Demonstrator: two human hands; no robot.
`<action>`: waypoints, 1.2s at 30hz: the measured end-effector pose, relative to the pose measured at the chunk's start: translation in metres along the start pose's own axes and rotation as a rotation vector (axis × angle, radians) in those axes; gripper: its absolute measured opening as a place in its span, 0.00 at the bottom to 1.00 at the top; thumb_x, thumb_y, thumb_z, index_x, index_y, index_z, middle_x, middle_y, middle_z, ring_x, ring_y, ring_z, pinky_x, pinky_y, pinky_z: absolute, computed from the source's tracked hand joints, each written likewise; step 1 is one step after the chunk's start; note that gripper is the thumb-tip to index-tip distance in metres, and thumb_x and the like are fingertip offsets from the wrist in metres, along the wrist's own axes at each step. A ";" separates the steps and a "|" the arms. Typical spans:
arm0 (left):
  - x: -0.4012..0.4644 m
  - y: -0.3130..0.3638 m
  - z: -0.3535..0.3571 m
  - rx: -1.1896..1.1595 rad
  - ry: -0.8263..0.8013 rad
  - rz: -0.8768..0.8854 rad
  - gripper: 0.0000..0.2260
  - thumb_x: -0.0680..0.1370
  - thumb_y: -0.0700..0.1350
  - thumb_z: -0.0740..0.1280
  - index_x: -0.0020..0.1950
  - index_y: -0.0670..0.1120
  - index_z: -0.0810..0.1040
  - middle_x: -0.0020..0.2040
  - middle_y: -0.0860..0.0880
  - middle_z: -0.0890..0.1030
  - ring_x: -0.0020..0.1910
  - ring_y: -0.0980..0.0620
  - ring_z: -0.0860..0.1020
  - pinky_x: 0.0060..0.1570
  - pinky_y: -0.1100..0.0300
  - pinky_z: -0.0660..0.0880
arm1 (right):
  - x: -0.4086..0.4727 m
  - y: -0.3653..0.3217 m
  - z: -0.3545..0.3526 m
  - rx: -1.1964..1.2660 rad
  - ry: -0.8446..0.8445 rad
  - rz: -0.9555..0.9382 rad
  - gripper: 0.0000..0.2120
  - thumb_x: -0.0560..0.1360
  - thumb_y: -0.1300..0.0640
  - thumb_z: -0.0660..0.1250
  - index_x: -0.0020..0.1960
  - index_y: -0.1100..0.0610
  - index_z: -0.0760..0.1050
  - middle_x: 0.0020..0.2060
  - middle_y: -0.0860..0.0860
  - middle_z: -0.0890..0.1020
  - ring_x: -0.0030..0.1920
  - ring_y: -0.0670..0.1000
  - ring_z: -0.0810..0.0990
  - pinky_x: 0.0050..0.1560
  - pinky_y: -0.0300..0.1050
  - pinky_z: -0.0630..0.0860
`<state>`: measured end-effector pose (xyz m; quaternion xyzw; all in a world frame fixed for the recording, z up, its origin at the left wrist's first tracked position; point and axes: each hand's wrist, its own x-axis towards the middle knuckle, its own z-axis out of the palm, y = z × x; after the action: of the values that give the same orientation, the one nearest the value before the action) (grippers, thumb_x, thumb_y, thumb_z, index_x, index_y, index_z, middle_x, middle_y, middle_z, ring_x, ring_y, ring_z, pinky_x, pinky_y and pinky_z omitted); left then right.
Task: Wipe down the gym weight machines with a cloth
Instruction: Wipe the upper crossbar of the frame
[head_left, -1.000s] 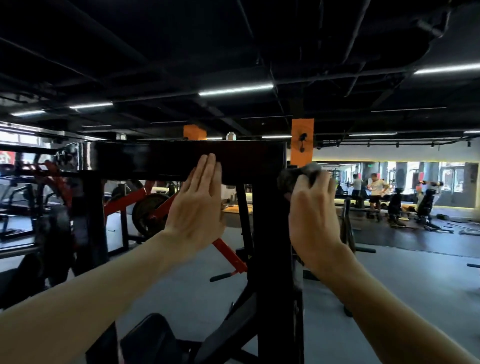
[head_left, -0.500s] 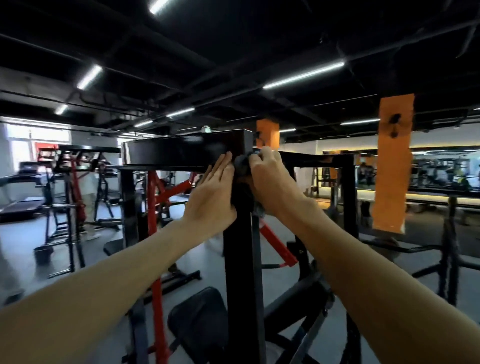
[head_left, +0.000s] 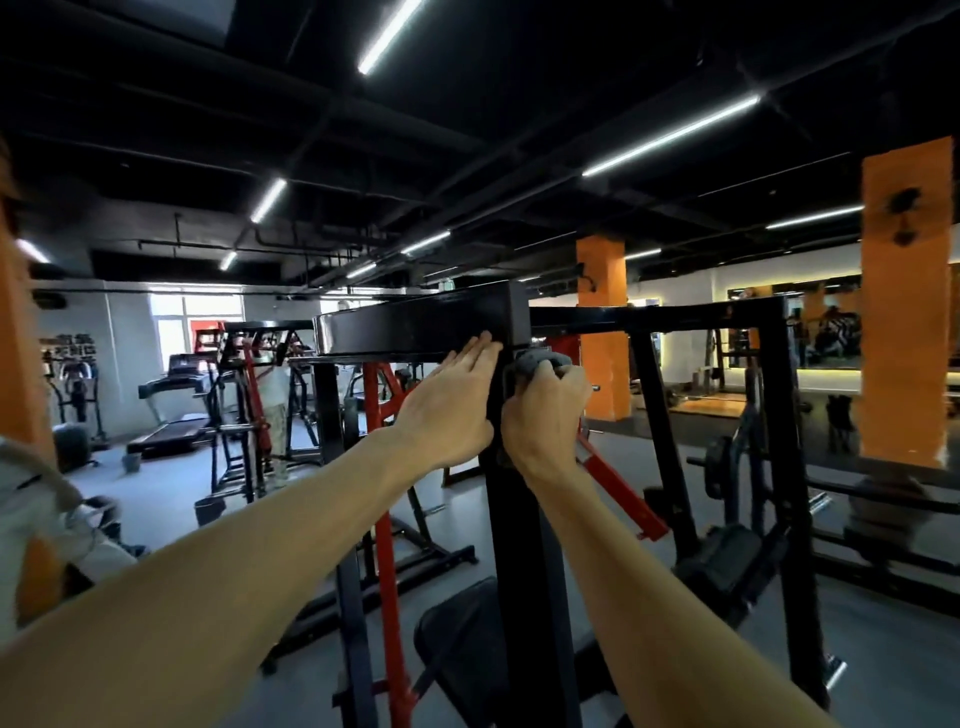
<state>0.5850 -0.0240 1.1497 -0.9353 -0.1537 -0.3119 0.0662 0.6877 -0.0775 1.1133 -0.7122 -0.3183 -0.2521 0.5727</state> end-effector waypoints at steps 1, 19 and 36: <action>-0.001 0.001 0.000 0.008 -0.005 0.006 0.42 0.75 0.33 0.66 0.83 0.44 0.46 0.84 0.47 0.46 0.82 0.53 0.46 0.80 0.60 0.45 | -0.009 0.001 -0.003 0.016 -0.008 -0.037 0.16 0.76 0.69 0.64 0.63 0.65 0.74 0.64 0.62 0.70 0.65 0.61 0.68 0.65 0.50 0.69; -0.016 0.020 0.008 0.028 -0.028 -0.110 0.47 0.76 0.43 0.67 0.82 0.44 0.36 0.83 0.48 0.36 0.82 0.51 0.44 0.78 0.53 0.60 | -0.017 0.073 -0.070 0.330 -0.167 -0.108 0.10 0.83 0.55 0.63 0.62 0.53 0.79 0.56 0.47 0.79 0.55 0.46 0.79 0.60 0.47 0.79; -0.095 0.126 0.127 -0.176 -0.105 -0.538 0.30 0.83 0.45 0.62 0.83 0.49 0.55 0.81 0.48 0.61 0.77 0.50 0.65 0.72 0.63 0.62 | -0.056 0.191 -0.087 0.759 -0.839 -0.060 0.10 0.82 0.62 0.64 0.61 0.56 0.81 0.50 0.47 0.85 0.51 0.43 0.84 0.51 0.39 0.80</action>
<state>0.6260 -0.1388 0.9881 -0.8778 -0.3720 -0.2817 -0.1084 0.7929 -0.1982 0.9666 -0.4861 -0.6070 0.1684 0.6057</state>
